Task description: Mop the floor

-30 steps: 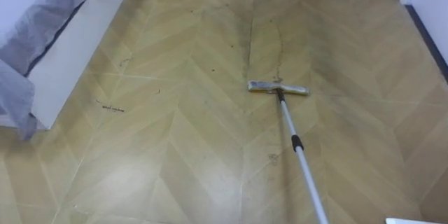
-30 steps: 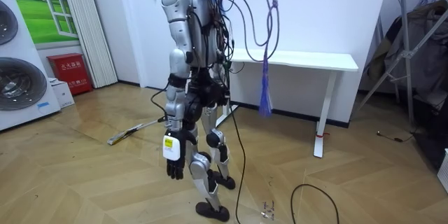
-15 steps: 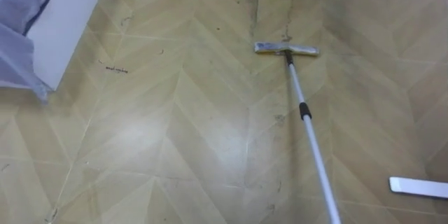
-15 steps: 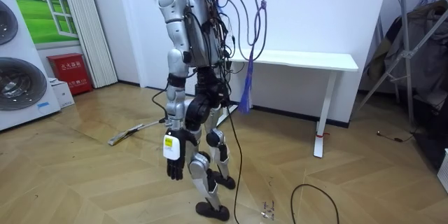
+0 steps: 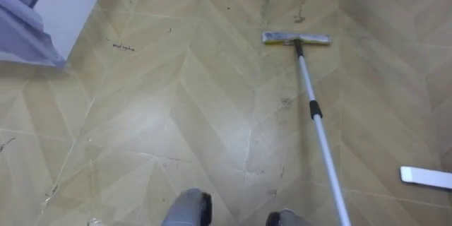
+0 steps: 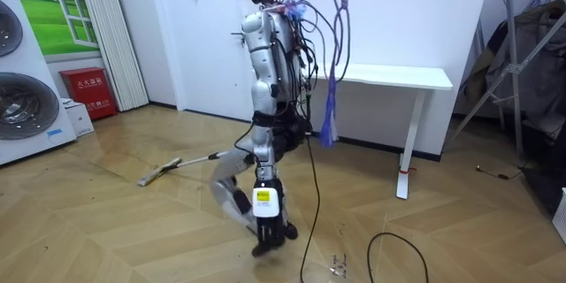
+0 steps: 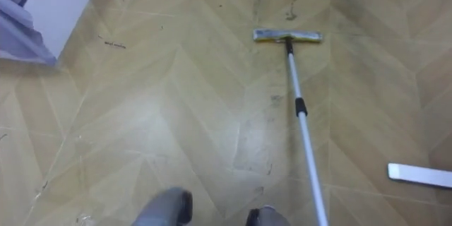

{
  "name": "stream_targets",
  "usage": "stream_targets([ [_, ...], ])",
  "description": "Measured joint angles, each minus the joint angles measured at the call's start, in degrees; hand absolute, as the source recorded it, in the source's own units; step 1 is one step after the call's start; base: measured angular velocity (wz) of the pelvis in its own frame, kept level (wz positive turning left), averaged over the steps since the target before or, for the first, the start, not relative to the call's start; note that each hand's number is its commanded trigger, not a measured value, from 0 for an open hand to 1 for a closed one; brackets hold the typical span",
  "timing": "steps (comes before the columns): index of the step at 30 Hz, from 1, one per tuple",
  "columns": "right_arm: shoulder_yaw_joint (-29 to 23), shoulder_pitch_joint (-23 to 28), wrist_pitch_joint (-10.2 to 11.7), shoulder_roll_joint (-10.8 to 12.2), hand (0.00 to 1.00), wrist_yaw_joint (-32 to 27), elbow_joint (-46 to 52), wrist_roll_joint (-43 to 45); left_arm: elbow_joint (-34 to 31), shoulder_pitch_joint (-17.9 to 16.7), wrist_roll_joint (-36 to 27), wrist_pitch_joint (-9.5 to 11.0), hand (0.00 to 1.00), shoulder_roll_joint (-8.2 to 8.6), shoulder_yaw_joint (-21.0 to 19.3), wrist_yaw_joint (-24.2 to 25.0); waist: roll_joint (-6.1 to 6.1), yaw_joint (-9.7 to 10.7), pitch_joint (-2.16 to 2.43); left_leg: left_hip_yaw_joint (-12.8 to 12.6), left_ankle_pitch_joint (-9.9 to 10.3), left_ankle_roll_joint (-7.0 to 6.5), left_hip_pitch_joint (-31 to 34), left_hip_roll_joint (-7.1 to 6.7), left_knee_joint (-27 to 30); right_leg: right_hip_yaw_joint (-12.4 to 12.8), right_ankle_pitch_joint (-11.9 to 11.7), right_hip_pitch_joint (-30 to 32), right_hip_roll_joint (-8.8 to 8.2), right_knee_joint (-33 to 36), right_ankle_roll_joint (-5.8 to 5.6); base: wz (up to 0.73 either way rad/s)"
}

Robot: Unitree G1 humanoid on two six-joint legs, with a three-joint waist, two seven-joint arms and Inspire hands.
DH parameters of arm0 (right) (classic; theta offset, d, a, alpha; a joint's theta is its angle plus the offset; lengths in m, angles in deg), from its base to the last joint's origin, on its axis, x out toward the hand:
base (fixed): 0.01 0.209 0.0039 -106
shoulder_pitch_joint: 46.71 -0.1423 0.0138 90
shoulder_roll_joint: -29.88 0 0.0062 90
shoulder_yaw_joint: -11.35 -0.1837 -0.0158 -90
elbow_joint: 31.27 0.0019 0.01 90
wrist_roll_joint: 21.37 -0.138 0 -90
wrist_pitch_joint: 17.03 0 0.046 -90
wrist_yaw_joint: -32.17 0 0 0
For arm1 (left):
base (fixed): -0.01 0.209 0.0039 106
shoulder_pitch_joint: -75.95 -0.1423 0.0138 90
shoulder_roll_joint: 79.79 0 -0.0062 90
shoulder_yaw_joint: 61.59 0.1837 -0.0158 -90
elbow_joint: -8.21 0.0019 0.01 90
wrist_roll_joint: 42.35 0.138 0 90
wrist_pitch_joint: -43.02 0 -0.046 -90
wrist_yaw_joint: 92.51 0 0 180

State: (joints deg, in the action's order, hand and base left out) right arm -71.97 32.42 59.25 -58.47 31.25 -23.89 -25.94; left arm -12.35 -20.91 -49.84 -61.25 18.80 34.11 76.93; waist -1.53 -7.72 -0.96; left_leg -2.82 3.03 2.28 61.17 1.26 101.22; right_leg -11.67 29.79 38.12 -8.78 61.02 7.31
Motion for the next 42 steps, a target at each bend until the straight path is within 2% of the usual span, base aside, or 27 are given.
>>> stream_targets([
  [1, 0.1, -2.2, 0.0, -0.3, 1.0, 0.6, 0.0, 0.0, 0.0, 0.0, -0.6, 0.5, 0.0, -0.02, 0.2, 0.0, -0.44, -0.5, -0.25, -0.9, 0.2, -0.23, 2.2, 0.15, 2.7, 0.6, 0.1, 0.0, -0.17, 0.0, -0.23, -0.56],
  [2, 0.3, -6.1, 0.2, -0.6, 1.0, 1.6, 0.0, -0.1, -0.1, 0.0, -1.1, 1.7, 0.0, -0.23, 0.2, 0.0, -1.78, -1.4, -0.99, -2.4, 1.1, -1.25, 4.5, 0.37, 4.3, 1.7, 0.3, 0.0, -1.17, -0.1, -0.5, -0.41],
  [4, 1.1, -9.4, 1.6, -1.0, 1.0, 2.5, -0.4, -1.7, -0.1, -0.1, -0.9, 3.2, 0.0, -0.35, 0.1, 0.1, -2.86, -2.2, -1.1, -3.0, 2.1, -2.56, 4.2, -0.1, -3.1, 1.7, 1.0, -0.8, -3.24, -0.8, -1.76, -0.1],
  [6, 2.4, -9.5, 2.2, -2.3, 1.0, 3.5, 0.1, -5.4, -0.3, 0.6, 0.4, 3.9, 0.0, -0.74, 0.1, 1.6, -2.08, -2.0, -0.44, -3.4, 3.4, -3.59, -3.6, -1.18, -29.3, 0.0, 2.0, -2.7, -3.22, -2.9, -3.84, 0.5],
  [7, 2.5, -8.8, 2.3, -2.5, 1.0, 3.6, 0.1, -6.8, -0.3, 1.0, 1.1, 3.9, 0.0, -0.89, 0.1, 2.1, -1.81, -2.0, -0.25, -3.4, 3.8, -3.7, -6.3, -1.51, -36.4, -0.4, 2.0, -3.6, -2.97, -3.5, -4.47, 0.64],
  [9, 2.8, -2.6, 3.0, -3.6, 1.0, 4.3, 0.1, -9.2, 1.0, 1.1, 4.0, 3.1, 0.0, -1.08, 0.2, 4.6, 0.67, -1.6, 1.24, -3.3, 5.1, -4.65, -17.2, -2.58, -56.5, -1.5, 1.8, -7.9, -0.34, -7.9, -6.21, 0.63],
  [12, 2.1, 3.8, 2.8, -4.7, 1.0, 4.1, -1.1, -9.4, 1.2, 1.4, 6.2, 2.0, 0.0, -0.99, 0.0, 6.5, 1.38, 1.2, 1.49, -5.1, 8.9, -8.48, -21.3, -5.68, -60.2, 2.3, 2.3, -11.5, -1.04, -7.9, -8.58, 0.79],
  [13, 2.0, 6.7, 2.0, -5.7, 1.0, 3.3, -1.3, -9.3, 0.7, 1.5, 7.3, 2.0, 0.0, -0.63, 0.0, 6.7, 2.52, 2.2, 1.04, -5.9, 11.6, -9.53, -21.6, -6.29, -57.9, 5.7, -0.9, -8.7, -1.29, -0.7, -10.1, 0.52],
  [15, 2.1, 11.4, 0.4, -5.3, 1.0, 1.9, -1.6, -9.3, -2.0, 0.9, 8.7, 1.8, 0.0, -0.63, -0.4, 5.8, 4.81, 2.9, 1.16, -5.1, 17.7, -10.82, -22.2, -6.56, -53.3, 9.9, -13.6, -0.2, 0.35, 14.8, -8.37, 0.08],
  [17, 2.2, 13.5, -0.1, -3.6, 1.0, 1.2, -1.2, -10.5, -3.3, 1.8, 9.1, 1.9, 0.0, -0.83, -0.4, 4.8, 5.93, 4.1, 0.75, -4.8, 20.2, -11.58, -23.0, -6.42, -52.1, 10.1, -12.8, 5.5, 0.91, 17.6, -7.86, 0.0],
  [19, 2.1, 14.2, -0.2, -1.6, 1.0, 0.3, -1.1, -11.7, -4.8, 2.6, 9.4, 2.3, 0.0, -0.65, 0.2, 3.6, 6.73, 5.2, 0.75, -4.5, 21.6, -11.72, -23.5, -6.58, -52.6, 9.9, -11.5, 11.0, 1.96, 12.7, -8.03, -0.05],
  [21, 1.6, 14.1, -1.3, 0.4, 1.0, -1.1, -0.6, -11.8, -5.3, 2.1, 9.3, 2.1, 0.0, 0.0, 0.2, 3.2, 6.79, 5.2, 0.78, -4.3, 23.8, -11.24, -26.2, -6.55, -54.5, 9.7, -11.4, 14.1, 3.85, -1.5, -7.79, -0.42],
  [22, 1.3, 14.0, -1.9, 0.6, 1.0, -1.2, -0.3, -11.6, -5.3, 1.8, 9.3, 1.9, 0.0, 0.16, 0.2, 3.2, 6.7, 5.2, 0.75, -4.3, 24.3, -11.15, -27.4, -6.59, -55.2, 9.3, -11.8, 13.9, 4.13, -5.4, -7.26, -0.33],
  [24, 0.8, 12.5, -4.5, 0.5, 1.0, -2.2, 0.1, -11.1, -5.3, 0.3, 9.3, 0.3, 0.0, 0.56, 0.1, 2.8, 5.99, 5.0, 0.4, -4.2, 27.3, -10.15, -32.6, -6.55, -56.6, 6.4, -14.6, 10.8, 3.9, -14.1, -4.33, -0.12],
  [25, 0.6, 11.9, -4.9, 0.4, 1.0, -2.6, 0.0, -11.1, -5.3, 0.1, 9.2, -0.1, 0.0, 0.56, 0.2, 2.5, 5.96, 4.6, 0.39, -4.5, 27.9, -9.34, -33.2, -6.11, -55.0, 5.8, -14.5, 10.1, 3.88, -13.3, -4.32, -0.04],
  [27, -0.1, 8.0, -6.1, -0.3, 1.0, -3.7, 0.0, -10.9, -5.4, 0.0, 7.9, -0.5, 0.0, -0.12, 0.2, 1.5, 5.23, 3.6, -0.13, -5.6, 24.2, -4.78, -28.7, -3.51, -41.0, 5.3, -11.2, 8.6, 4.31, -9.5, -3.03, -0.17],
  [28, -0.3, 4.1, -6.5, -1.2, 1.0, -4.3, 0.1, -10.3, -5.5, -0.5, 5.3, -0.4, 0.0, -0.61, 0.4, 0.2, 3.91, 2.5, -0.23, -5.9, 16.5, -2.83, -24.4, -2.19, -30.3, 6.2, -8.6, 8.2, 4.87, -6.7, -2.38, -0.41],
  [29, -0.4, -0.7, -6.5, -2.3, 1.0, -4.9, 0.6, -10.0, -5.7, -0.6, 2.2, -0.1, 0.0, -1.07, 1.3, -0.6, 2.7, 1.8, -0.48, -5.7, 6.9, -2.42, -19.4, -1.98, -22.3, 7.2, -6.3, 8.2, 5.07, -4.3, -2.05, -0.41],
  [30, -0.4, -3.1, -6.5, -3.0, 1.0, -5.0, 1.3, -9.8, -6.2, -0.6, 1.3, 0.0, 0.0, -1.24, 1.5, -0.8, 2.17, 1.4, -0.53, -5.4, 5.3, -2.59, -16.5, -1.92, -19.1, 7.4, -5.2, 8.3, 5.12, -3.4, -1.94, -0.27],
  [32, 0.0, -11.1, -4.1, -4.5, 1.0, -5.3, 3.5, -10.2, -10.2, -1.0, 0.5, 1.0, 0.0, -1.95, 1.6, -1.8, -0.14, -1.3, -1.66, -4.9, 6.1, -2.93, -5.4, 0.29, -14.1, 9.0, -2.2, 7.8, 6.37, -1.0, -2.33, -0.39],
  [34, 0.1, -15.4, -1.6, -4.5, 1.0, -4.9, 4.1, -11.7, -9.9, -1.1, 0.4, 1.7, 0.0, -1.93, 2.0, -1.7, -1.09, -2.5, -2.04, -4.3, 8.6, -2.58, -3.1, 1.48, -24.4, 9.4, -0.3, 4.7, 6.9, -1.8, -3.16, -0.2],
  [36, 0.1, -15.1, -0.6, -4.6, 1.0, -3.6, 5.6, -15.4, -10.8, -2.1, 0.9, 2.1, 0.0, -2.01, 2.1, -0.5, -1.14, -2.9, -1.7, -2.4, 8.8, -2.42, -6.9, 1.36, -49.1, 9.1, 2.6, -1.7, 6.69, -5.4, -4.83, 0.11],
  [37, 0.1, -14.4, -0.6, -4.6, 1.0, -3.4, 5.6, -16.1, -10.6, -2.1, 0.9, 2.1, 0.0, -2.1, 2.0, -0.1, -1.07, -2.8, -1.67, -2.1, 7.9, -4.59, -7.5, 1.27, -52.2, 8.9, 3.3, -3.3, 6.38, -6.3, -5.38, 0.38],
  [38, -0.2, -11.5, -0.5, -4.8, 1.0, -2.9, 5.5, -17.5, -9.8, -1.9, 0.8, 2.0, 0.0, -2.28, 1.6, 0.6, -0.99, -1.6, -1.0, -2.8, 9.5, -7.07, -8.6, -0.15, -52.2, 8.6, 4.6, -5.8, 5.04, -7.7, -7.04, 0.69],
  [40, -0.3, -6.3, -0.1, -5.3, 1.0, -2.3, 4.0, -19.1, -9.7, 0.1, 1.8, 2.0, 0.0, -2.47, 0.9, 1.1, -0.6, -0.6, -0.9, -4.8, 12.5, -9.75, -11.2, -2.04, -51.6, 10.0, 3.9, -7.9, 3.39, -6.4, -8.58, 0.71],
  [41, 0.0, -2.7, 0.0, -5.7, 1.0, -2.1, 1.9, -19.2, -9.7, 0.8, 3.3, 2.4, 0.0, -2.34, 0.5, 1.1, -0.05, -0.2, -0.32, -6.2, 14.6, -11.18, -13.2, -3.29, -51.5, 10.5, 2.0, -8.3, 2.05, -3.1, -10.38, 0.34],
  [42, 0.7, 0.7, 0.0, -5.9, 1.0, -2.6, -0.3, -18.3, -9.8, 1.7, 3.4, 3.0, 0.0, -1.99, -0.1, 1.0, 1.05, -0.3, 0.05, -6.3, 16.5, -11.91, -15.4, -4.59, -51.4, 11.9, -1.6, -7.7, 1.74, 1.1, -10.81, 0.25],
])
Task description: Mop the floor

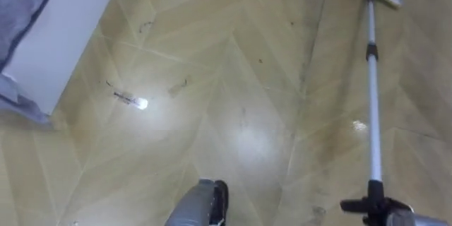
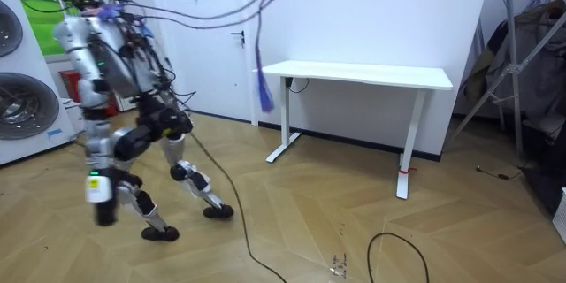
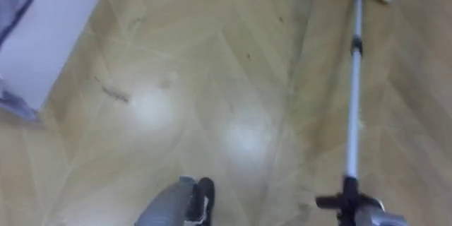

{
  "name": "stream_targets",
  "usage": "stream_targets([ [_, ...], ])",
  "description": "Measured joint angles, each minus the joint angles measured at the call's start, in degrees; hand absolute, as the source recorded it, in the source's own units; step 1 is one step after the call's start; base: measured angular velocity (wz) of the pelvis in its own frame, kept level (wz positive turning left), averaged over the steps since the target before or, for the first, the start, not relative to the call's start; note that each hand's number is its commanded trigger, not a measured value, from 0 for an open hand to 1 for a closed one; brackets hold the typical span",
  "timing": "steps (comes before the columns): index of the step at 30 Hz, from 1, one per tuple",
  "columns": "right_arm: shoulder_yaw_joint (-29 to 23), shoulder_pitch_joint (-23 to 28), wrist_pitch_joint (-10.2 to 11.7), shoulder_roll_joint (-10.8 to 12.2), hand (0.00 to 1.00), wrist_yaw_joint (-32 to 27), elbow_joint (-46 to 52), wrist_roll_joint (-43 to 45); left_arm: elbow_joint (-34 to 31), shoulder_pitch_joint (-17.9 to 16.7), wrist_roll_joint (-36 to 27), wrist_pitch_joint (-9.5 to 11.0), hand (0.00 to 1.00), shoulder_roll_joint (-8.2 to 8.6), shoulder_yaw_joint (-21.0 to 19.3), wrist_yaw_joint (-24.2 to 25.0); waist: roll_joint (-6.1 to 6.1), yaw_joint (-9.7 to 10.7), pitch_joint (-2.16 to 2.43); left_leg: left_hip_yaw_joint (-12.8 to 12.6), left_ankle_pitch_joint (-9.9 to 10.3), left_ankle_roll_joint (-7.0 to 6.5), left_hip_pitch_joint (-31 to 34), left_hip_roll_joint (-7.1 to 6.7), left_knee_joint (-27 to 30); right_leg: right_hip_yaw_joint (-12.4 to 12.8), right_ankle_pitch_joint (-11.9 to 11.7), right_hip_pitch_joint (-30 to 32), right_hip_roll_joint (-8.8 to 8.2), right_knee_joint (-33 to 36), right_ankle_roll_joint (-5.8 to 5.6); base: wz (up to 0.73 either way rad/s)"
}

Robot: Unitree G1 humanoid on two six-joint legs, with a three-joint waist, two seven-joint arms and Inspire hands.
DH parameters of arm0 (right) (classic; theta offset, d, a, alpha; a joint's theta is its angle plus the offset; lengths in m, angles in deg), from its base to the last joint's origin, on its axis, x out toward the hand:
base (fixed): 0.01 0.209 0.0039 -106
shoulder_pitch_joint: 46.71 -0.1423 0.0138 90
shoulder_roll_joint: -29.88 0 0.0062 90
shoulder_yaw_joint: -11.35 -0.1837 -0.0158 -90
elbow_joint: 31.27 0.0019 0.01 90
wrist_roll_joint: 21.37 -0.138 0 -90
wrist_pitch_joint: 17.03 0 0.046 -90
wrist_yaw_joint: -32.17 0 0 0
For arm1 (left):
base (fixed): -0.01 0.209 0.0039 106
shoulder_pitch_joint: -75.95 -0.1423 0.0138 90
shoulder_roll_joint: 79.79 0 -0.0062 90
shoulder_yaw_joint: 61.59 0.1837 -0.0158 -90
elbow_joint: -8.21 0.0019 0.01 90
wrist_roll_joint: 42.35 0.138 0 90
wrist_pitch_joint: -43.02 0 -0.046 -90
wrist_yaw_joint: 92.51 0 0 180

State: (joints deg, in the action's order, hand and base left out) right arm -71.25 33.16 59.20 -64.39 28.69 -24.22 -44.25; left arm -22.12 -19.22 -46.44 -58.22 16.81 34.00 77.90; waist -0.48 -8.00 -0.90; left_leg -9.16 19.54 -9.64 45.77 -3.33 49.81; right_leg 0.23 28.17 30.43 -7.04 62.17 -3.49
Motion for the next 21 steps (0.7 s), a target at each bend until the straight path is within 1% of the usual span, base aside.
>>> stream_targets([
  [1, 0.2, 1.9, 0.0, 0.0, 1.0, -0.4, -0.6, 0.6, 0.0, 0.2, -0.1, 0.3, 0.0, 0.06, -0.1, -0.1, 0.75, 0.2, 0.47, 0.1, 1.0, -0.29, -0.9, -0.39, 0.0, 0.7, -2.0, 0.6, 0.14, 2.1, -0.1, 0.0],
  [2, 0.2, 5.4, 0.0, 0.2, 1.0, -1.6, -0.8, 1.4, 0.0, 0.7, -0.3, 0.7, 0.0, 0.04, -0.2, -0.7, 2.32, 0.6, 0.85, 0.2, 2.7, -0.6, -2.7, -0.64, -0.1, 1.4, -4.0, 2.7, 0.43, 6.2, -0.01, -0.17],
  [3, 0.2, 7.7, 0.0, 0.5, 1.0, -2.5, -0.7, 2.3, 0.0, 0.8, -0.3, 1.0, 0.0, 0.02, -0.2, -1.5, 3.99, 1.4, 0.81, 0.9, 3.8, -0.6, -4.3, -0.63, -0.6, 1.7, -4.0, 6.0, 1.28, 9.6, 0.25, -0.23],
  [4, 0.3, 8.6, 0.0, 0.8, 1.0, -3.0, -0.7, 2.5, 0.0, 0.8, -0.3, 1.0, 0.0, 0.05, -0.3, -1.7, 4.78, 1.7, 0.77, 1.5, 4.1, -0.56, -5.0, -0.68, -1.0, 1.5, -4.0, 7.7, 1.86, 9.9, 0.26, -0.33],
  [5, 0.2, 10.5, -0.1, 1.8, 1.0, -4.2, -0.3, 2.7, 0.0, 1.0, -0.3, 1.0, 0.0, 0.23, -0.3, -2.3, 5.47, 2.3, 0.7, 2.2, 4.3, -0.36, -7.0, -0.87, -2.7, 1.3, -4.0, 10.8, 2.82, 8.3, 0.3, -0.37],
  [6, 0.2, 11.8, -0.1, 3.3, 1.0, -5.2, 0.2, 2.9, 0.2, 0.8, -0.3, 1.0, 0.0, 0.27, -0.2, -2.5, 5.52, 2.8, 0.67, 3.6, 4.3, -0.11, -9.1, -1.49, -4.7, 1.0, -4.1, 13.0, 3.51, 4.2, 0.47, -0.39],
  [7, 0.2, 12.1, -0.1, 4.0, 1.0, -5.3, 0.2, 3.0, 0.3, 0.5, -0.3, 1.0, 0.0, 0.34, -0.2, -2.5, 5.5, 3.2, 0.64, 3.8, 4.5, 0.14, -10.2, -1.5, -5.6, 0.6, -4.3, 13.7, 3.76, 1.3, 0.72, -0.4],
  [8, 0.2, 12.6, -0.2, 5.2, 1.0, -5.3, 0.5, 3.2, 0.4, 0.1, -0.2, 0.8, 0.0, 0.64, -0.2, -2.5, 5.25, 3.5, 0.49, 3.9, 4.7, 0.56, -12.5, -1.51, -7.3, 0.5, -5.0, 14.5, 4.2, -5.7, 1.78, -0.35],
  [9, 0.2, 12.2, -1.0, 6.0, 1.0, -5.4, 0.6, 3.3, 0.4, -0.2, -0.2, 0.6, 0.0, 1.27, -0.2, -2.5, 5.07, 3.5, 0.34, 4.3, 5.3, 1.06, -14.4, -1.47, -8.5, -0.3, -6.8, 14.7, 4.32, -13.2, 2.72, -0.31],
  [10, 0.1, 11.8, -1.5, 6.3, 1.0, -5.4, 0.6, 3.6, 0.5, -0.5, -0.2, 0.4, 0.0, 1.58, -0.2, -2.6, 4.97, 3.5, 0.28, 4.7, 5.7, 1.33, -15.3, -1.47, -8.9, -0.8, -8.1, 14.6, 4.38, -16.5, 3.12, -0.15],
  [11, -0.3, 11.3, -2.5, 6.7, 1.0, -5.7, 0.6, 4.1, 0.5, -1.2, -0.3, -0.2, 0.0, 1.93, -0.2, -2.6, 4.87, 3.6, 0.25, 5.6, 6.8, 1.94, -16.9, -1.41, -9.1, -2.2, -11.5, 14.3, 4.42, -20.3, 4.01, 0.04],
  [12, -0.8, 10.5, -3.3, 6.6, 1.0, -5.8, 0.9, 4.2, 0.5, -1.7, -0.3, -1.3, 0.0, 1.98, -0.1, -2.7, 4.78, 3.4, 0.28, 6.4, 7.8, 2.62, -18.5, -1.28, -9.0, -3.4, -12.6, 13.2, 4.23, -20.3, 4.92, 0.07],
  [13, -1.2, 9.8, -3.9, 6.4, 1.0, -5.9, 0.9, 4.6, 0.5, -2.0, -0.3, -1.9, 0.0, 1.95, -0.2, -2.8, 4.21, 3.1, 0.23, 6.5, 8.3, 3.03, -18.8, -1.2, -8.6, -3.8, -12.7, 12.6, 3.96, -19.9, 5.02, 0.07],
  [14, -2.0, 7.0, -4.7, 5.8, 1.0, -6.0, 0.6, 5.4, 0.7, -2.2, -0.8, -2.7, 0.0, 1.58, -0.1, -3.2, 4.0, 2.9, 0.06, 6.2, 8.5, 4.12, -18.0, -0.85, -4.0, -4.8, -12.3, 12.1, 3.41, -18.2, 5.29, 0.03],
  [15, -2.1, 3.9, -5.0, 4.9, 1.0, -6.1, 0.4, 5.8, 1.1, -2.3, -1.7, -3.2, 0.0, 1.1, 0.2, -3.7, 3.63, 2.9, -0.19, 5.4, 6.3, 7.45, -13.9, 0.7, 6.0, -5.5, -10.6, 12.1, 3.5, -15.3, 6.58, 0.0],
  [16, -2.0, 2.2, -5.0, 4.4, 1.0, -6.0, 0.4, 5.8, 1.0, -2.3, -2.6, -3.5, 0.0, 0.74, 0.2, -4.0, 3.17, 2.6, -0.4, 4.8, 3.7, 8.91, -11.7, 1.44, 11.3, -5.3, -9.3, 12.1, 3.58, -13.6, 7.05, -0.13],
  [17, -1.9, -1.5, -5.0, 3.2, 1.0, -5.8, 0.4, 5.9, 1.0, -2.5, -4.8, -3.6, 0.0, 0.31, 0.8, -4.8, 1.76, 1.2, -0.65, 4.0, -2.8, 10.29, -7.3, 3.02, 20.4, -4.8, -7.1, 12.2, 4.28, -11.0, 7.69, -0.25],
  [18, -1.5, -5.7, -4.8, 2.0, 1.0, -5.6, 0.6, 5.7, 0.4, -2.7, -6.2, -3.4, 0.0, -0.05, 1.7, -5.1, 0.68, 0.1, -0.69, 3.7, -11.5, 10.72, -3.0, 3.64, 27.4, -4.5, -5.2, 12.3, 4.51, -8.8, 8.29, -0.25],
  [19, -1.1, -7.8, -4.4, 1.5, 1.0, -5.5, 0.8, 5.3, -0.4, -3.1, -7.1, -3.3, 0.0, -0.3, 1.8, -5.2, -0.11, -0.2, -0.79, 3.7, -14.4, 10.92, -0.9, 3.62, 29.8, -4.1, -4.5, 12.4, 4.59, -8.0, 8.45, -0.14],
  [20, -0.6, -11.8, -3.4, 0.5, 1.0, -4.9, 1.1, 4.3, -1.3, -3.3, -7.6, -2.4, 0.0, -0.49, 2.0, -5.3, -1.03, -0.9, -1.07, 3.9, -14.2, 10.48, 3.1, 4.35, 32.7, -3.9, -3.6, 12.5, 5.03, -7.1, 8.32, -0.17],
  [21, -0.3, -14.4, -2.2, -0.1, 1.0, -4.3, 1.6, 3.2, -1.9, -3.4, -7.4, -2.3, 0.0, -0.49, 2.0, -5.3, -1.13, -2.4, -1.15, 4.2, -12.1, 9.59, 6.2, 5.44, 32.0, -3.9, -2.9, 11.9, 5.75, -7.0, 8.66, -0.18],
])
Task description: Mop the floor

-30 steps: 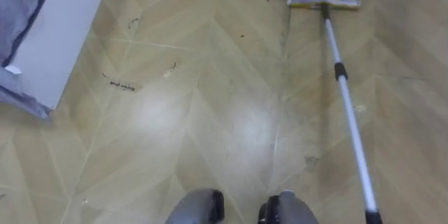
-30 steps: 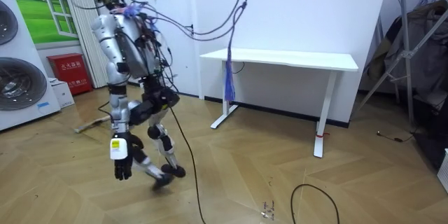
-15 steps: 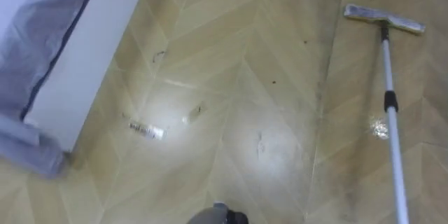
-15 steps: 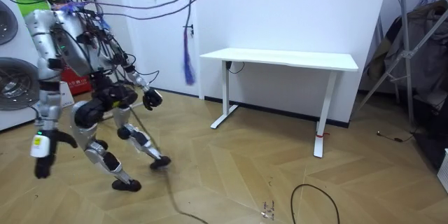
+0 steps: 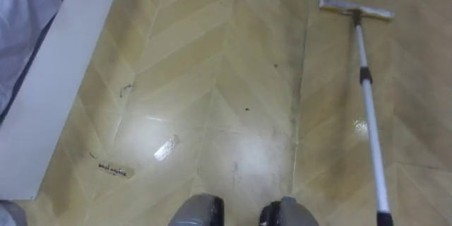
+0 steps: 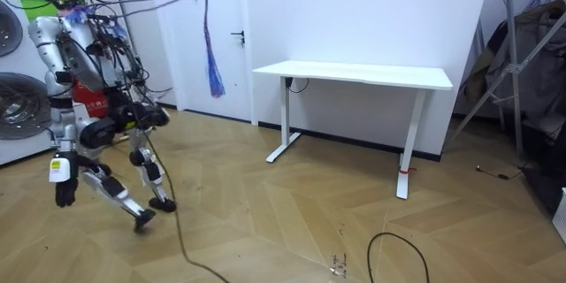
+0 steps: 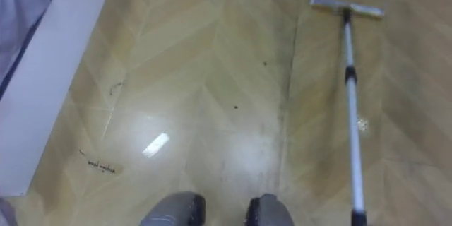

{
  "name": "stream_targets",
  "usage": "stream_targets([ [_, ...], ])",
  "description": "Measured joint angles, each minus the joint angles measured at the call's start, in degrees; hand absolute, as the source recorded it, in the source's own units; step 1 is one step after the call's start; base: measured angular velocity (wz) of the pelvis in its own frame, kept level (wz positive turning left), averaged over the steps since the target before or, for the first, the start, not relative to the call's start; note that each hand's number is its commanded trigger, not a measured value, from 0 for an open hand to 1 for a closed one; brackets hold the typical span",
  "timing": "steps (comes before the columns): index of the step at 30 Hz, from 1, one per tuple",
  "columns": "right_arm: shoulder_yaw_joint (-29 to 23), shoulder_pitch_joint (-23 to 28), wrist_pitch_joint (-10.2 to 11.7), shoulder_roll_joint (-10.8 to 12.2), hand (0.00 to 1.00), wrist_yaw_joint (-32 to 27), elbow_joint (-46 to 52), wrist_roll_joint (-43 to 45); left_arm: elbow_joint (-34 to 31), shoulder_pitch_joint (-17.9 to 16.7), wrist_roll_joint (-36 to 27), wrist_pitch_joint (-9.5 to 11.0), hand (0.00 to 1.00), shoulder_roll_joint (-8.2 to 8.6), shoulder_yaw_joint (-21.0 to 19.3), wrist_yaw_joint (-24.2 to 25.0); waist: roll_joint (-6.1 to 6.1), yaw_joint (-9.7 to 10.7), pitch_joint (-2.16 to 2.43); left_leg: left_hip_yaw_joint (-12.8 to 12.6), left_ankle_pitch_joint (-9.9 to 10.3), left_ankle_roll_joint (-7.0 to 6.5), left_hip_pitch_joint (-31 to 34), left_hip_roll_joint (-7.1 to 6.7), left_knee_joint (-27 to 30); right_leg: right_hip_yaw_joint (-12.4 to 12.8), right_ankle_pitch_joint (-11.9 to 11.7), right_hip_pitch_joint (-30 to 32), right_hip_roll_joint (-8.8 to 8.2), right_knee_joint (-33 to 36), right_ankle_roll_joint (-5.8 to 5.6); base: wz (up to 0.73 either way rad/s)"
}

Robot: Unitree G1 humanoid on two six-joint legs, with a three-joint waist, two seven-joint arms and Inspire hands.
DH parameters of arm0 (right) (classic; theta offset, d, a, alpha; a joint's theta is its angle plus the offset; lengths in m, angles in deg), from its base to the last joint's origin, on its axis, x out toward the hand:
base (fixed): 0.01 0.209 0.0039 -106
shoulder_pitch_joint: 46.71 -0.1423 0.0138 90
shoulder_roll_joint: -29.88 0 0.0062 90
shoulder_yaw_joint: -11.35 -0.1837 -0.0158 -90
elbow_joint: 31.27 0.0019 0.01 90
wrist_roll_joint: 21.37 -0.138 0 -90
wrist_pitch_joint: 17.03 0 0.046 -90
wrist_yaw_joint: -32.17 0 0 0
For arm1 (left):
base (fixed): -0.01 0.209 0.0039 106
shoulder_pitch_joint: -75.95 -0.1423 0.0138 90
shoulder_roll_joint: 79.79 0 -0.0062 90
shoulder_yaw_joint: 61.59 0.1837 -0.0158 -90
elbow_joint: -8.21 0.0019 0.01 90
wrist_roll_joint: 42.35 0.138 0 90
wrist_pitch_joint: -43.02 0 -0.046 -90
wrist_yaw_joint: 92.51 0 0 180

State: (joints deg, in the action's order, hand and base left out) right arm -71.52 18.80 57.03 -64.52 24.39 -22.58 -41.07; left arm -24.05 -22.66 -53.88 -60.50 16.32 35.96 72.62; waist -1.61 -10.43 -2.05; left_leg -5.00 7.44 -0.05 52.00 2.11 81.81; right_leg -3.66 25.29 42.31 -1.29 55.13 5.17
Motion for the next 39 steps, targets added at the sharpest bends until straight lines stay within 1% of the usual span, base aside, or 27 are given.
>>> stream_targets([
  [1, 0.3, -1.1, 0.7, -0.1, 1.0, 0.2, 0.6, -0.6, -0.4, -0.3, 0.0, 0.0, 0.0, -0.01, 0.0, 0.0, -0.44, -0.3, -0.26, 0.0, 1.3, -0.1, 1.1, 0.29, -2.1, 0.0, 0.4, -0.7, 0.19, -0.1, -0.07, -0.08],
  [2, 0.3, -2.2, 1.2, -0.1, 1.0, 1.0, 1.6, -2.5, -0.9, -0.9, 0.1, 0.1, 0.0, -0.01, 0.0, 0.2, -0.99, -0.5, -0.49, 0.2, 3.7, 0.15, 1.4, 0.29, -9.9, 0.1, 1.1, -2.4, 0.25, -0.9, -0.42, 0.07],
  [3, 0.5, -2.3, 0.9, -0.1, 1.0, 1.8, 1.6, -4.5, -1.7, -1.8, 0.2, -0.2, 0.0, 0.0, 0.0, 0.8, -1.18, -1.0, -0.37, 0.2, 4.6, -0.07, 0.1, 0.34, -21.1, 0.0, 2.0, -4.5, 0.37, -2.4, -0.87, 0.1],
  [4, 0.6, -2.0, 0.9, -0.1, 1.0, 2.2, 1.6, -5.2, -2.3, -2.4, 0.8, -0.2, 0.0, -0.01, -0.1, 1.2, -1.2, -1.0, -0.33, 0.3, 4.6, -0.29, -0.9, 0.26, -27.0, 0.0, 2.4, -5.6, 0.38, -3.1, -1.17, 0.1],
  [5, 0.6, -0.5, 1.0, -0.1, 1.0, 3.0, 1.6, -5.9, -2.5, -2.4, 2.1, -0.2, 0.0, 0.01, -0.6, 2.3, -0.79, -0.7, -0.11, 0.1, 5.1, -1.75, -2.3, 0.23, -34.9, -0.6, 3.4, -7.6, 0.13, -4.7, -1.98, 0.35],
  [6, 0.4, 1.8, 1.2, -0.2, 1.0, 3.4, 1.4, -6.1, -1.6, -1.8, 2.8, -0.2, 0.0, -0.11, -0.9, 3.1, -0.45, 0.1, 0.01, -0.7, 5.9, -3.76, -3.3, -0.33, -35.3, -1.5, 4.4, -9.6, -0.95, -6.1, -3.24, 0.46],
  [7, 0.5, 3.0, 1.2, -0.2, 1.0, 3.6, 1.1, -6.4, -1.3, -1.2, 3.1, -0.3, 0.0, -0.12, -0.9, 3.4, -0.31, 0.4, 0.03, -0.8, 6.5, -4.71, -3.8, -0.93, -35.5, -1.5, 4.7, -10.4, -1.36, -6.7, -3.83, 0.51],
  [9, 0.8, 9.0, 1.6, -0.3, 1.0, 4.4, 0.5, -7.1, -1.0, 0.6, 3.8, -0.2, 0.0, -0.08, -0.6, 4.5, 0.17, 1.2, 0.32, -2.0, 8.7, -7.25, -6.5, -3.77, -35.8, -1.7, 4.7, -11.9, -4.1, -4.1, -5.39, 0.34],
  [10, 0.9, 10.4, 1.8, -0.4, 1.0, 4.7, -0.1, -7.1, -1.2, 0.8, 3.9, -0.1, 0.0, -0.03, -0.6, 4.7, 0.64, 1.4, 0.58, -2.5, 9.4, -7.79, -7.0, -4.25, -35.7, -1.5, 4.3, -11.9, -4.69, -2.7, -6.16, 0.37],
  [11, 1.3, 13.0, 1.9, -0.6, 1.0, 4.7, -1.7, -6.7, -1.4, 1.1, 4.5, 0.5, 0.0, 0.07, -0.6, 5.2, 1.89, 2.3, 1.33, -2.7, 11.0, -8.67, -8.0, -5.39, -35.2, -0.9, 2.7, -11.2, -5.73, 0.8, -7.59, 0.36],
  [12, 1.4, 15.5, 1.9, -0.6, 1.0, 4.1, -2.9, -5.7, -1.4, 1.3, 4.8, 1.0, 0.0, 0.19, -0.7, 5.3, 3.09, 2.9, 1.61, -2.6, 12.2, -9.32, -9.4, -6.65, -35.2, -0.6, 0.2, -10.2, -6.89, 4.9, -8.05, 0.3],
  [14, 1.3, 19.6, 2.0, -0.5, 1.0, 2.5, -3.4, -4.6, -1.5, 1.3, 5.6, 1.1, 0.0, 0.43, -0.5, 5.3, 4.75, 4.2, 1.66, -2.1, 14.2, -10.15, -11.7, -8.03, -35.3, 1.8, -4.8, -7.7, -7.2, 11.9, -8.18, 0.06],
  [15, 1.4, 21.5, 2.0, 0.0, 1.0, 1.5, -3.4, -4.6, -1.6, 1.3, 6.1, 1.1, 0.0, 0.36, -0.6, 5.3, 5.43, 4.2, 1.56, -1.9, 15.0, -10.42, -12.6, -8.26, -35.6, 3.8, -5.1, -4.6, -5.71, 14.7, -8.03, -0.11],
  [17, 1.4, 22.7, 2.0, 1.6, 1.0, 0.3, -3.3, -4.6, -1.4, 1.3, 7.3, 1.1, 0.0, 0.38, -0.6, 5.3, 6.45, 4.7, 1.51, -0.1, 15.3, -10.37, -13.7, -8.8, -36.6, 4.0, -4.2, 0.4, -3.98, 13.9, -7.8, -0.19],
  [20, 1.1, 24.2, 2.0, 4.4, 1.0, -0.9, -3.1, -4.5, -0.9, 1.0, 8.3, 0.3, 0.0, 0.89, -0.5, 5.1, 6.37, 6.2, 1.45, 1.4, 15.7, -9.77, -17.3, -8.87, -39.5, 3.0, -4.5, 4.0, -1.75, 1.1, -7.19, 0.0],
  [23, 0.7, 24.0, 0.6, 5.8, 1.0, -0.9, -2.5, -4.4, -0.8, -0.2, 9.5, -0.6, 0.0, 1.38, -0.6, 4.6, 4.99, 6.5, 1.22, 2.2, 18.3, -8.65, -21.4, -8.82, -40.0, 0.0, -8.5, 3.5, -1.81, -11.6, -3.82, 0.05],
  [26, 0.0, 20.9, -1.7, 5.0, 1.0, -1.2, -3.1, -3.4, -0.3, -0.7, 9.5, -2.8, 0.0, 1.88, -0.6, 4.2, 3.77, 5.3, 1.35, 2.1, 21.3, -6.43, -22.8, -7.42, -34.6, -2.0, -8.6, 1.2, -1.8, -9.1, -2.04, -0.06],
  [27, 0.0, 17.8, -2.1, 4.4, 1.0, -1.3, -3.6, -3.4, -0.2, -0.6, 8.7, -2.8, 0.0, 1.77, -0.6, 3.8, 3.14, 5.0, 0.97, 1.9, 20.4, -4.7, -20.1, -6.36, -27.1, -2.4, -7.1, 1.1, -1.43, -6.8, -1.66, -0.14],
  [28, 0.0, 16.2, -2.4, 4.1, 1.0, -1.3, -3.7, -3.4, -0.2, -0.6, 8.6, -2.8, 0.0, 1.72, -0.6, 3.7, 3.25, 4.7, 1.04, 1.6, 19.3, -2.98, -18.6, -5.67, -23.1, -2.5, -6.2, 1.0, -1.18, -5.7, -1.33, -0.2],
  [29, 0.1, 12.7, -2.5, 3.4, 1.0, -1.1, -3.7, -3.5, -0.8, -0.6, 7.6, -2.8, 0.0, 1.58, -0.5, 3.2, 2.06, 3.8, 0.89, 0.7, 16.0, -0.83, -15.9, -4.48, -15.8, -2.4, -4.8, 1.1, -0.98, -3.2, 0.03, -0.22],
  [30, 0.7, 9.2, -2.3, 2.6, 1.0, -0.6, -3.5, -4.6, -1.5, -0.8, 6.5, -2.7, 0.0, 1.59, -0.4, 2.7, 0.85, 3.4, 0.46, 0.6, 12.6, -0.25, -13.9, -3.97, -11.1, -2.0, -3.3, 0.8, -0.53, -1.8, 0.42, -0.2],
  [31, 0.9, 7.5, -2.2, 2.1, 1.0, -0.5, -3.0, -5.4, -2.0, -0.8, 6.4, -2.5, 0.0, 1.56, -0.4, 2.5, 0.42, 2.9, 0.54, 0.4, 12.2, -0.13, -13.1, -3.63, -9.5, -1.8, -2.6, 0.7, -0.44, -1.1, 0.6, -0.03],
  [34, 1.9, 1.0, -0.4, 0.9, 1.0, -0.2, -0.8, -9.0, -3.9, -0.9, 6.1, -1.0, 0.0, 0.98, -0.4, 1.7, -0.62, 1.2, 0.22, 0.4, 13.7, -0.85, -7.0, -0.89, -13.7, -1.5, -1.1, -0.3, 0.49, -0.5, 0.23, -0.07],
  [35, 1.6, -0.2, -1.5, 1.0, 1.0, 0.2, -1.3, -10.2, -4.2, -1.2, 6.1, -1.0, 0.0, 0.85, -0.6, 1.7, -1.35, 0.4, 0.05, 0.8, 13.7, -0.78, -5.3, -0.56, -19.6, -1.5, -0.2, -1.3, 0.25, -1.0, 0.3, -0.03],
  [36, 1.8, 0.6, -2.8, 1.1, 1.0, 0.8, -1.8, -11.5, -4.2, -1.7, 6.1, -1.0, 0.0, 0.85, -0.5, 1.8, -1.58, 0.3, -0.09, 1.4, 13.1, -0.15, -4.4, -0.5, -27.1, -1.5, 0.7, -3.1, 0.2, -2.0, -0.34, 0.05],
  [38, 1.8, 4.7, -2.2, 1.0, 1.0, 2.0, -0.9, -11.7, -3.7, -2.0, 6.0, -1.1, 0.0, 0.75, -0.6, 3.1, -1.91, 0.5, 0.07, 1.0, 8.9, -1.03, -3.2, -0.81, -32.5, -1.2, 2.3, -4.7, -1.28, -2.2, -1.72, 0.15],
  [39, 1.8, 6.6, -1.6, 0.5, 1.0, 2.7, -0.5, -11.9, -3.1, -2.1, 6.0, -1.1, 0.0, 0.75, -0.6, 4.4, -1.32, 1.0, 0.4, -0.2, 8.7, -3.22, -3.8, -1.11, -32.6, -1.2, 3.0, -5.5, -2.0, -2.3, -3.77, 0.22],
])
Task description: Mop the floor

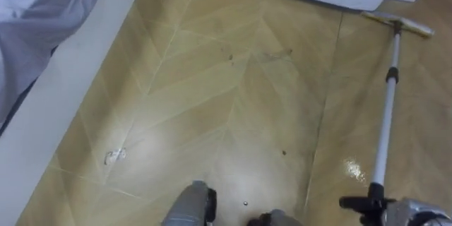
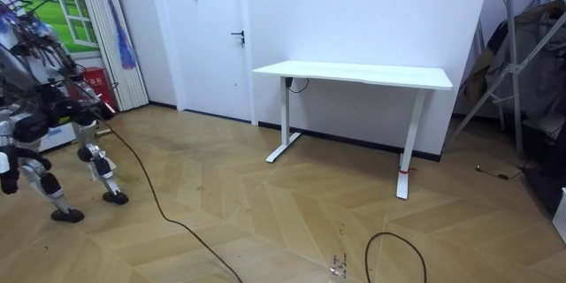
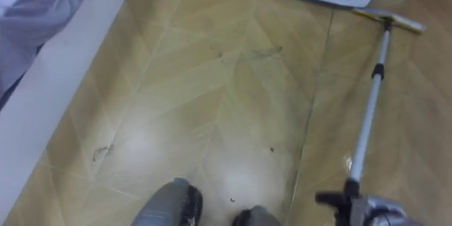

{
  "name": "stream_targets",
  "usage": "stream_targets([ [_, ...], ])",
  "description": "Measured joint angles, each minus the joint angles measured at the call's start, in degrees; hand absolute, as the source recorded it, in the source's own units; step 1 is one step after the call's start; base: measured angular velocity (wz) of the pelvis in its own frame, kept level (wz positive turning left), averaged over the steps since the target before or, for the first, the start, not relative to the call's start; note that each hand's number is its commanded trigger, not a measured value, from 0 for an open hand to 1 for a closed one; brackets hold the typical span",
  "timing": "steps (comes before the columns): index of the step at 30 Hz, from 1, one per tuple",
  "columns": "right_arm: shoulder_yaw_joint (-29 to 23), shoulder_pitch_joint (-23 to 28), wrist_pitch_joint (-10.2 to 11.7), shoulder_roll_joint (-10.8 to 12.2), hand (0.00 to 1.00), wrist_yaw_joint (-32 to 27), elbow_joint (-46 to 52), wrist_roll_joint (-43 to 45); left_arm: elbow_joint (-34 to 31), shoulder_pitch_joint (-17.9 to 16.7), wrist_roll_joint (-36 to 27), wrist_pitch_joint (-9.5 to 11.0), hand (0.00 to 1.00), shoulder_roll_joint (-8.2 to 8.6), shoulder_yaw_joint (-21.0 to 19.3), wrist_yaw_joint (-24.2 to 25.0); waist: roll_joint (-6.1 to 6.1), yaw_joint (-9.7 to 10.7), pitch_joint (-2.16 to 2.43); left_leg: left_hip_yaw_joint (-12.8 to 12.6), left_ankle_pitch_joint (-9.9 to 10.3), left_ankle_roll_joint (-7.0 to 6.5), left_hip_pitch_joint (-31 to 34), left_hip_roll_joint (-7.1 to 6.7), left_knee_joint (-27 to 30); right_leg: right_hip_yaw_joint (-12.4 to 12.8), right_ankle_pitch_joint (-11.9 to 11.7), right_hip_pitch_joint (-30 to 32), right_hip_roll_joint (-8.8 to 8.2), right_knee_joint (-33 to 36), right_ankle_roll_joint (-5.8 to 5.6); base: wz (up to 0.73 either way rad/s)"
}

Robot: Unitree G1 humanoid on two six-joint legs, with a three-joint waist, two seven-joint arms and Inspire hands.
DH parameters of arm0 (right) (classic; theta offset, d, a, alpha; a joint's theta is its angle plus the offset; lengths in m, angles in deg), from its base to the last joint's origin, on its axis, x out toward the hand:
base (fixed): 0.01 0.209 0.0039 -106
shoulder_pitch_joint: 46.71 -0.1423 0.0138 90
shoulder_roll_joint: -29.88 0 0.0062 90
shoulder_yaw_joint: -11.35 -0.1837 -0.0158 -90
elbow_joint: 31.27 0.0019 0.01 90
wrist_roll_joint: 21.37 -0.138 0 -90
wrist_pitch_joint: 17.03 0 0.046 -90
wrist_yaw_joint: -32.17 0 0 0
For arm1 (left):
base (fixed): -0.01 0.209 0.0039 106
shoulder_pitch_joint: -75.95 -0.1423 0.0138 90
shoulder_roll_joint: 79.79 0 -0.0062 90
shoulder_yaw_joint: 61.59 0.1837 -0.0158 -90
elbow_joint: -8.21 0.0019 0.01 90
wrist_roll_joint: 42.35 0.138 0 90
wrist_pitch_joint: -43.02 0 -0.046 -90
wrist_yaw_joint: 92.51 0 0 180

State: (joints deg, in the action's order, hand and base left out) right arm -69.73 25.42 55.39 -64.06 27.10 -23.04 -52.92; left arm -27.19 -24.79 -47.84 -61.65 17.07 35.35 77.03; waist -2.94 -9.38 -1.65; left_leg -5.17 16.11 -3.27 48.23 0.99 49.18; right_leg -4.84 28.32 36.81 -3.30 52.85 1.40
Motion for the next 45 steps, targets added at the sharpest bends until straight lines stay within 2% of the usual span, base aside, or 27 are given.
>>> stream_targets([
  [1, 0.1, 1.5, 0.5, -0.1, 1.0, 0.2, 0.1, -0.6, 0.1, 0.6, 0.0, -0.1, 0.0, -0.06, 0.0, 0.4, 0.17, 0.5, -0.04, -0.5, 0.5, -0.88, -0.3, -0.23, 0.1, 0.1, 0.4, -0.3, -0.35, 0.0, -0.77, 0.28],
  [2, 0.9, 3.4, 1.8, -0.2, 1.0, 0.3, 0.1, -2.2, 0.4, 1.9, 0.0, 0.1, 0.0, -0.15, 0.0, 1.0, 0.33, 0.8, -0.13, -1.4, 1.5, -2.59, -1.2, -1.06, 0.2, 0.3, 1.1, -1.4, -1.17, 0.2, -1.77, 0.18],
  [3, 1.2, 5.0, 2.6, 0.1, 1.0, 0.4, -0.1, -3.0, 0.7, 2.7, 0.1, 0.5, 0.0, -0.15, -0.1, 1.2, 0.74, 0.9, -0.14, -1.8, 2.7, -3.5, -2.6, -1.97, 0.2, 0.3, 1.4, -2.5, -2.19, 0.6, -2.3, 0.13],
  [4, 1.2, 6.0, 3.0, 0.2, 1.0, 0.4, -0.1, -3.3, 0.7, 3.0, 0.1, 1.0, 0.0, -0.12, -0.2, 1.2, 1.06, 0.9, 0.01, -1.9, 3.4, -3.83, -3.1, -2.48, 0.2, 0.2, 1.2, -2.6, -2.79, 1.3, -2.58, 0.14],
  [5, 1.1, 7.3, 3.5, 0.2, 1.0, 0.2, -0.4, -3.3, 0.8, 3.9, 0.1, 1.6, 0.0, 0.07, -0.1, 1.2, 1.93, 1.4, 0.2, -1.8, 4.4, -4.5, -4.3, -3.74, 0.2, 0.5, 0.4, -2.6, -3.77, 3.5, -3.54, 0.22],
  [6, 1.1, 8.7, 3.9, 0.1, 1.0, -0.3, -0.7, -2.8, 0.8, 4.3, 0.2, 2.1, 0.0, 0.27, -0.1, 1.2, 2.96, 2.2, 0.34, -1.6, 5.1, -5.4, -5.4, -4.84, 0.2, 2.3, -1.0, -2.0, -3.93, 6.3, -4.16, 0.26],
  [7, 1.1, 9.5, 3.9, 0.0, 1.0, -0.6, -0.8, -2.2, 0.8, 4.3, 0.2, 2.5, 0.0, 0.36, -0.1, 1.2, 3.47, 2.6, 0.56, -1.5, 5.5, -5.76, -6.0, -5.32, 0.2, 3.0, -2.0, -1.5, -4.09, 7.8, -4.47, 0.34],
  [8, 1.2, 11.7, 3.9, 0.1, 1.0, -1.5, -0.9, -1.8, 0.9, 4.3, 0.9, 2.7, 0.0, 0.62, -0.1, 1.1, 4.22, 3.4, 0.84, -0.8, 6.2, -6.25, -7.1, -6.39, -0.2, 4.1, -3.8, -0.8, -4.21, 10.7, -4.65, 0.31],
  [10, 1.4, 14.3, 3.8, 1.1, 1.0, -3.1, -0.9, -1.7, 1.2, 4.6, 1.3, 2.7, 0.0, 0.76, 0.0, 0.9, 5.3, 3.6, 1.32, -0.5, 6.4, -6.57, -8.3, -6.81, -1.7, 4.8, -4.3, 2.0, -4.04, 11.2, -4.73, 0.15],
  [12, 1.4, 16.3, 3.8, 3.6, 1.0, -4.3, -1.1, 0.2, 2.2, 4.5, 1.3, 2.4, 0.0, 0.93, 0.0, 0.1, 5.06, 5.3, 1.17, -0.1, 6.2, -6.25, -11.1, -6.78, -5.1, 3.8, -4.5, 4.5, -3.33, 3.4, -4.41, 0.0],
  [13, 1.3, 16.8, 3.8, 4.2, 1.0, -4.7, -1.0, 0.6, 2.4, 4.4, 1.1, 2.2, 0.0, 1.09, 0.0, -0.2, 5.0, 5.9, 1.16, 0.1, 6.2, -6.15, -11.7, -6.77, -5.6, 3.3, -5.0, 4.7, -3.35, 0.0, -3.79, 0.07],
  [14, 1.0, 17.3, 3.7, 5.1, 1.0, -5.3, -1.0, 1.3, 3.2, 4.4, 0.8, 2.0, 0.0, 1.25, 0.0, -0.4, 4.79, 6.4, 1.09, 0.5, 6.5, -5.55, -12.8, -6.72, -6.1, 2.9, -8.4, 4.6, -2.92, -7.1, -3.22, 0.08],
  [15, 0.7, 17.5, 3.7, 5.5, 1.0, -5.5, -1.0, 2.0, 3.6, 4.6, 0.7, 2.0, 0.0, 1.5, -0.1, -0.5, 4.73, 6.5, 0.96, 0.7, 6.7, -5.21, -13.3, -6.45, -6.2, 2.7, -10.7, 4.3, -2.26, -7.5, -2.96, -0.08],
  [16, 0.0, 17.5, 3.4, 6.1, 1.0, -6.0, -0.8, 3.1, 3.8, 4.6, 0.7, 2.0, 0.0, 2.1, -0.1, -0.6, 4.7, 6.2, 1.02, 0.9, 7.1, -4.52, -14.6, -5.46, -7.2, 1.9, -11.2, 2.6, -1.21, -9.6, -2.29, -0.32],
  [17, -0.1, 16.9, 2.7, 6.6, 1.0, -6.2, -0.5, 3.7, 4.2, 4.7, 0.4, 2.0, 0.0, 2.51, -0.1, -0.6, 4.6, 6.0, 0.78, 1.9, 7.3, -3.88, -16.1, -4.67, -7.8, 1.4, -11.8, 0.6, -0.04, -11.5, -1.66, -0.41],
  [18, -0.2, 16.1, 2.1, 7.0, 1.0, -6.2, -0.5, 4.3, 4.7, 4.7, -0.4, 1.9, 0.0, 2.83, -0.2, -0.7, 4.51, 5.9, 0.62, 2.8, 7.6, -3.32, -17.5, -4.13, -8.2, 1.3, -11.9, -1.0, 0.95, -12.7, -1.38, -0.31],
  [20, -0.3, 13.5, 0.9, 7.0, 1.0, -6.6, -0.4, 4.8, 5.2, 4.8, -1.0, 1.9, 0.0, 2.84, -0.1, -0.7, 4.3, 5.8, 0.5, 2.8, 7.8, -2.73, -19.6, -3.35, -9.5, 0.9, -12.1, -3.0, 1.68, -13.7, -0.79, -0.16],
  [23, -0.1, 11.5, 1.3, 7.2, 1.0, -6.3, -0.7, 3.0, 6.0, 4.8, -1.8, 2.1, 0.0, 2.57, -0.1, -1.3, 4.35, 5.7, 0.04, 3.3, 7.3, -1.83, -23.7, -2.61, -12.5, -0.3, -12.5, -7.4, 1.94, -17.2, -0.05, 0.04],
  [25, -0.2, 10.8, 1.0, 7.8, 1.0, -5.5, -1.4, 2.8, 6.2, 4.8, -1.8, 2.1, 0.0, 2.41, -0.3, -1.3, 4.2, 5.8, 0.01, 3.9, 6.7, -1.25, -26.1, -2.42, -14.7, -1.1, -12.8, -10.2, 2.08, -19.5, 0.4, 0.1],
  [28, 0.0, 12.3, 1.8, 7.6, 1.0, -3.6, -1.8, 3.2, 7.1, 4.7, -1.7, 2.4, 0.0, 2.3, -0.8, -1.2, 3.94, 5.9, -0.08, 4.1, 4.9, -0.76, -30.6, -2.23, -19.9, -1.6, -14.0, -14.6, 2.46, -24.1, 0.77, 0.03],
  [30, 0.0, 13.4, 1.8, 7.5, 1.0, -2.4, -1.9, 4.9, 7.2, 4.6, -1.4, 2.4, 0.0, 1.54, -1.6, -1.2, 3.22, 6.2, 0.11, 3.8, 2.8, -0.35, -35.1, -2.09, -25.4, -1.7, -15.3, -18.6, 2.82, -28.3, 0.95, 0.0],
  [34, -0.1, 15.9, 1.7, 7.4, 1.0, -0.9, -1.8, 7.0, 7.0, 4.0, -1.1, 2.3, 0.0, 0.66, -2.7, -1.4, 2.6, 6.4, 0.17, 3.8, 1.5, 0.34, -41.6, -1.71, -30.8, -2.5, -16.2, -24.9, 3.84, -33.3, 1.3, 0.0],
  [35, -0.3, 17.1, 1.6, 7.3, 1.0, -0.4, -1.7, 8.2, 6.6, 3.2, -1.0, 2.2, 0.0, 0.59, -4.3, -1.4, 2.4, 6.4, 0.4, 3.8, 1.2, 0.54, -43.9, -1.52, -32.1, -2.4, -16.3, -27.1, 4.42, -34.4, 1.39, 0.0],
  [36, -0.6, 18.2, 1.4, 7.2, 1.0, 0.1, -1.6, 9.9, 6.0, 2.2, -1.1, 1.8, 0.0, 0.41, -5.7, -1.6, 2.14, 6.7, 0.83, 3.8, 0.9, 0.71, -45.8, -1.34, -33.1, -2.5, -16.3, -29.0, 4.48, -35.5, 1.43, 0.0],
  [38, -0.8, 19.6, 1.3, 7.0, 1.0, 0.7, -1.4, 12.0, 5.6, 1.3, -1.1, 1.0, 0.0, 0.34, -6.6, -2.6, 1.71, 7.8, 1.16, 3.7, 0.6, 0.93, -48.2, -1.3, -34.0, -2.7, -16.3, -31.4, 4.56, -36.7, 1.43, 0.07],
  [42, -2.6, 21.8, 0.9, 6.9, 1.0, 1.5, -0.5, 16.7, 5.5, 0.7, -0.6, 0.7, 0.0, 0.35, -7.7, -3.1, 1.47, 8.2, 0.85, 3.5, 0.2, 1.18, -53.0, -0.97, -36.8, -2.4, -16.4, -36.3, 5.33, -39.4, 1.44, -0.02],
  [45, -4.2, 21.9, 0.0, 7.4, 1.0, 1.6, -0.4, 18.9, 5.5, 0.4, 0.8, 0.7, 0.0, 0.44, -9.0, -3.2, 1.08, 8.7, 0.96, 3.5, 0.2, 1.18, -54.2, -0.83, -37.0, -2.3, -16.4, -37.5, 5.45, -40.5, 1.51, 0.0],
])
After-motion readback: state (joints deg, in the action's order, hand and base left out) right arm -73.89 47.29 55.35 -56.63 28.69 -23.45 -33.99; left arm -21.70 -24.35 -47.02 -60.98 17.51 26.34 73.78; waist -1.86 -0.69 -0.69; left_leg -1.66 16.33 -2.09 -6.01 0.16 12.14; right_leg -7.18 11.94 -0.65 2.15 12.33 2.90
